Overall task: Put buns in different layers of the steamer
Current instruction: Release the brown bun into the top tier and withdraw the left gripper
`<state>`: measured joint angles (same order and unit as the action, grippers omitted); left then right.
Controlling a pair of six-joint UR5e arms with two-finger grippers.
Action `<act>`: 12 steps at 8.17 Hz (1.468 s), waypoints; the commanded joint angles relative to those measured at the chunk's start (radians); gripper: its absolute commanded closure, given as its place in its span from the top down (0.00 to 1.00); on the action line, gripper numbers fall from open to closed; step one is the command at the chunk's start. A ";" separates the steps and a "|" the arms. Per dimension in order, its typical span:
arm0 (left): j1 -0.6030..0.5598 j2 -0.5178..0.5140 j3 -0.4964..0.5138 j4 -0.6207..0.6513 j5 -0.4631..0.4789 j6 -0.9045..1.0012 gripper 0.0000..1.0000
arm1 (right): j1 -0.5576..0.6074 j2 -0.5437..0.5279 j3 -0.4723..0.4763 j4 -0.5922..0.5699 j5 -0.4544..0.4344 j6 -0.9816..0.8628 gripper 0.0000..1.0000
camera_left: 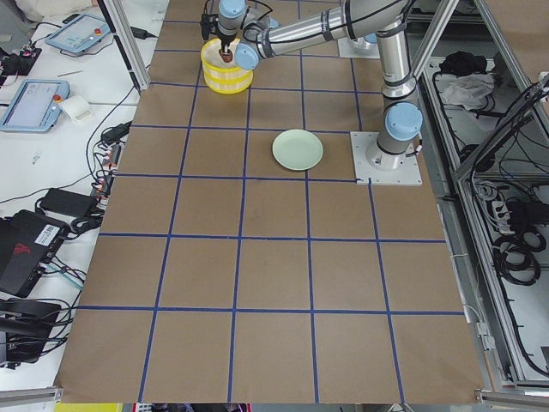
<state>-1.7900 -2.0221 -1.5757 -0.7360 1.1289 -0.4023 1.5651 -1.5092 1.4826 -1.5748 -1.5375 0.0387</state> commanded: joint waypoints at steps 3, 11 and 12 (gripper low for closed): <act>0.003 0.044 0.003 -0.066 0.006 -0.090 1.00 | 0.000 0.004 0.001 -0.002 0.000 0.003 1.00; 0.202 0.428 -0.026 -0.858 0.454 0.292 1.00 | 0.000 0.006 0.001 -0.004 0.002 0.003 1.00; 0.204 0.439 -0.047 -0.859 0.459 0.283 1.00 | 0.000 0.006 0.001 -0.004 0.002 0.003 1.00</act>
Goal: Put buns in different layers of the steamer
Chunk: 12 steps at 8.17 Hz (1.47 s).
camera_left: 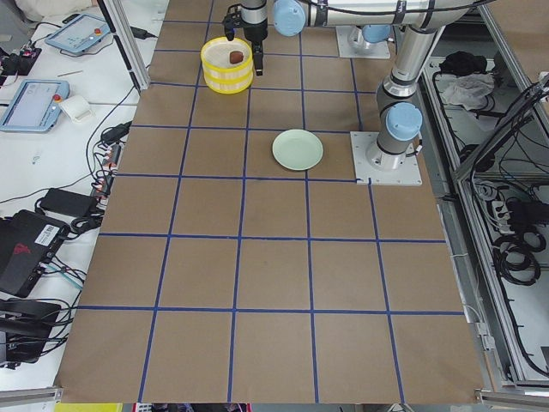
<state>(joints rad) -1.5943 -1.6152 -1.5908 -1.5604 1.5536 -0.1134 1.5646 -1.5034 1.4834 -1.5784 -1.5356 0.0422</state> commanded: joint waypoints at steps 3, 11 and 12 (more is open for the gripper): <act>0.014 0.063 -0.054 -0.023 0.032 -0.025 1.00 | 0.000 0.000 0.000 0.000 -0.001 -0.002 1.00; 0.042 0.064 -0.077 -0.013 0.034 -0.058 1.00 | 0.000 -0.001 0.005 -0.003 0.002 -0.007 1.00; 0.045 0.063 -0.078 -0.015 0.034 -0.058 1.00 | 0.000 -0.003 0.005 -0.003 0.002 -0.007 1.00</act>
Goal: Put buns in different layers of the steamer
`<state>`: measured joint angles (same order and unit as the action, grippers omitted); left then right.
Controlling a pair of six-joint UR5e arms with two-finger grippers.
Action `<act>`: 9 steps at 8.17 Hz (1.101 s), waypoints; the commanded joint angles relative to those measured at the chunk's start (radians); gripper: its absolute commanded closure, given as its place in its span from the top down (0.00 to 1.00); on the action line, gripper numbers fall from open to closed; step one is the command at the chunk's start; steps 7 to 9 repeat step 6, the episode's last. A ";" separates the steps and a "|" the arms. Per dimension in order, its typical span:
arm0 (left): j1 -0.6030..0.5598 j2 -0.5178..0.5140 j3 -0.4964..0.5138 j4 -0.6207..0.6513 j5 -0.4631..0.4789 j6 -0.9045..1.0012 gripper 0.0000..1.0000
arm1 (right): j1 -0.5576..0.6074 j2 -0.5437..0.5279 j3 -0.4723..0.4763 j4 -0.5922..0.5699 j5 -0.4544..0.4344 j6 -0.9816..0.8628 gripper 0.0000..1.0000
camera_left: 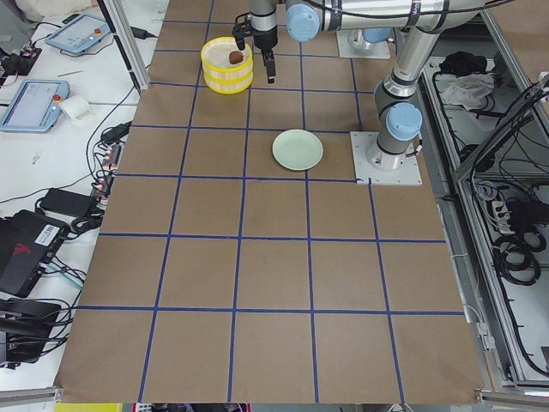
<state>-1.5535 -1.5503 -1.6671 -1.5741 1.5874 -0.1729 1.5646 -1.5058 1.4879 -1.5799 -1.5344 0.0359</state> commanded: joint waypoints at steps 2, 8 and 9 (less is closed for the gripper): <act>0.004 -0.002 -0.002 -0.001 0.002 0.003 1.00 | 0.000 0.004 -0.001 -0.028 0.002 -0.001 1.00; 0.006 -0.002 -0.002 -0.001 0.002 0.003 1.00 | 0.000 0.007 0.000 -0.029 -0.001 -0.002 1.00; 0.006 -0.002 -0.002 -0.001 0.002 0.003 1.00 | 0.000 0.007 0.000 -0.029 -0.001 -0.002 1.00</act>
